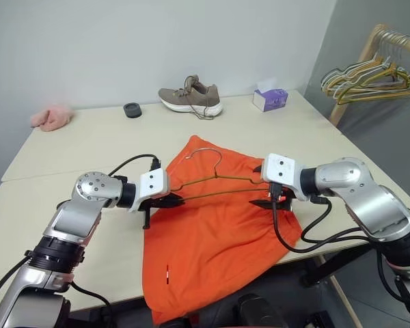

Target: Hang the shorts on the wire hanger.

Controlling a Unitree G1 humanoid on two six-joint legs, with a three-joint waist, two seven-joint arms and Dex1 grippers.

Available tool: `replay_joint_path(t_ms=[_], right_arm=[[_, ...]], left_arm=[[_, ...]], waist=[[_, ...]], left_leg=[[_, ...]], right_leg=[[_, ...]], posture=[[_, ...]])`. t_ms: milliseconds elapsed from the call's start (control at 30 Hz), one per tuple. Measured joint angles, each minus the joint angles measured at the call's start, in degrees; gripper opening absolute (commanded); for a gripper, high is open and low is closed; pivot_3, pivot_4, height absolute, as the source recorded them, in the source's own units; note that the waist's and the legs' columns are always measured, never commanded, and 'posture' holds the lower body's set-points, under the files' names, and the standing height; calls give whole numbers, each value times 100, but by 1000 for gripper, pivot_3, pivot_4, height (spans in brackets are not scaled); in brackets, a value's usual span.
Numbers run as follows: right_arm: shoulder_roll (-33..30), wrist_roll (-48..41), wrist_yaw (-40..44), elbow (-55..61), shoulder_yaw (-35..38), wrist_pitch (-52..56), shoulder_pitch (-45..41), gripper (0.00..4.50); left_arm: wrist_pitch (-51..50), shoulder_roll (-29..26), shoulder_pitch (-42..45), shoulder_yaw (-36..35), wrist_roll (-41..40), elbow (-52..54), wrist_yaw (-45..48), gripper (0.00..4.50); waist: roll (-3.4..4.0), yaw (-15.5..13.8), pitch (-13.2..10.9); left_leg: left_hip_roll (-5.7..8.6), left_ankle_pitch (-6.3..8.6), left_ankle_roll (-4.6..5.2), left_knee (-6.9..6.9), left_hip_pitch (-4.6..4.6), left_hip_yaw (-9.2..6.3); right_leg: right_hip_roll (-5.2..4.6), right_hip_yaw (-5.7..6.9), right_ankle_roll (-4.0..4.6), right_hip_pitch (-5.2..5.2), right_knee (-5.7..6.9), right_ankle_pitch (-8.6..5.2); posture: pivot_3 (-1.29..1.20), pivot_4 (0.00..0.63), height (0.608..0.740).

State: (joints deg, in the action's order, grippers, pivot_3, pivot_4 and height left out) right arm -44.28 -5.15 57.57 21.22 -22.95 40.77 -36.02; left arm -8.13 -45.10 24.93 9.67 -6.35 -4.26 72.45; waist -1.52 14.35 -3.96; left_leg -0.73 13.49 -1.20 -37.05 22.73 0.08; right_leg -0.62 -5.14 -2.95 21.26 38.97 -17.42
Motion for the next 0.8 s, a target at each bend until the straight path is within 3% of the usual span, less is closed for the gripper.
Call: replay_joint_path(t_ms=[100, 367, 567, 800], right_arm=[[152, -6, 126, -216, -245, 119, -147, 3087], [198, 242, 198, -639, -550, -31, -192, 150], [199, 205, 300, -593, -570, 7, -181, 33], [39, 104, 373, -376, -454, 126, -44, 0]], left_arm=[[57, -12, -109, 7, 75, 94, -62, 0], [0, -13, -283, 7, 74, 337, -89, 0], [10, -7, -283, -22, 72, 306, -171, 0], [-295, 305, -232, -173, -325, 155, -303, 1920]], waist=[[0, -6, 0], [0, -15, 0], [1, -13, 1], [0, -8, 1]], left_leg=[[2, 0, 0, 0, 17, -2], [4, 0, 0, 2, 18, -7], [7, 0, 0, 0, 17, -8], [6, 0, 0, 1, 18, -11]], right_leg=[[-5, 2, 23, 15, 2, 15], [-14, 16, 23, 13, 3, 15], [-14, 17, 20, 12, 6, 14], [-15, 19, 20, 12, 6, 14]], posture=[[-202, 11, 740], [-198, 12, 740], [-204, 12, 740], [-224, 17, 740]])
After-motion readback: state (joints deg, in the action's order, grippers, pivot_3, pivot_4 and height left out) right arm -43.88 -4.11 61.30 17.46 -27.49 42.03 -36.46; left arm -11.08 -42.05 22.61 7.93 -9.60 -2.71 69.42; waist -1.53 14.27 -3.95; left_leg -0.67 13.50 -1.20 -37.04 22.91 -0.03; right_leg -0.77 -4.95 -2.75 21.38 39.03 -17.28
